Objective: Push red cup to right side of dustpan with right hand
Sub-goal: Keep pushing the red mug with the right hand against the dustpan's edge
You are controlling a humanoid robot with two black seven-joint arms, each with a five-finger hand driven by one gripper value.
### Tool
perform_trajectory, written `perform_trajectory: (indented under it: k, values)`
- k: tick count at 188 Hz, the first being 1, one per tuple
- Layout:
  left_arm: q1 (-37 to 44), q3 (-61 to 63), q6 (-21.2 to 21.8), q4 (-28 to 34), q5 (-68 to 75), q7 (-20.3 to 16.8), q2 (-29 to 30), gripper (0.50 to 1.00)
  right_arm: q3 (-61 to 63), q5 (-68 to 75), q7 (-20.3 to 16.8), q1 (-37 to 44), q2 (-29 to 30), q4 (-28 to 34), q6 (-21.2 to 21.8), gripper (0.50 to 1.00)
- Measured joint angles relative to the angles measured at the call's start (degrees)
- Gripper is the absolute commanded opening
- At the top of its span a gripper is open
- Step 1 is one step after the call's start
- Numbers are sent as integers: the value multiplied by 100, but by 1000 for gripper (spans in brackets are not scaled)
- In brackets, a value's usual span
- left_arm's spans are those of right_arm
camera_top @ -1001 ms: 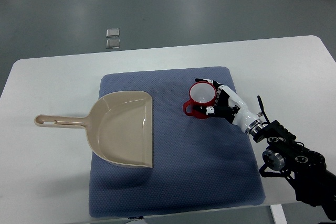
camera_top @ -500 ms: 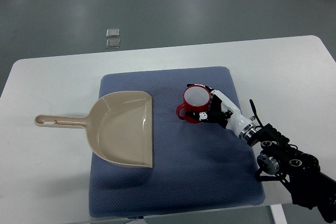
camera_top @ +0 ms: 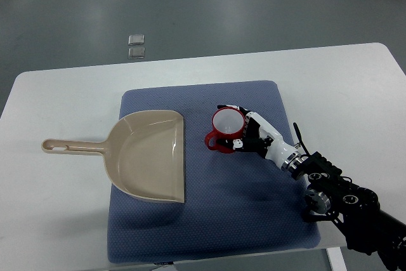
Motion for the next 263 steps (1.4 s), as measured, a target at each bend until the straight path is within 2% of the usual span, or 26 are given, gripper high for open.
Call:
perform_trajectory:
  k: [263]
  values:
    - [0, -1, 0, 0, 0, 0, 0, 1000, -365, 9, 0, -46, 45, 157, 16, 928]
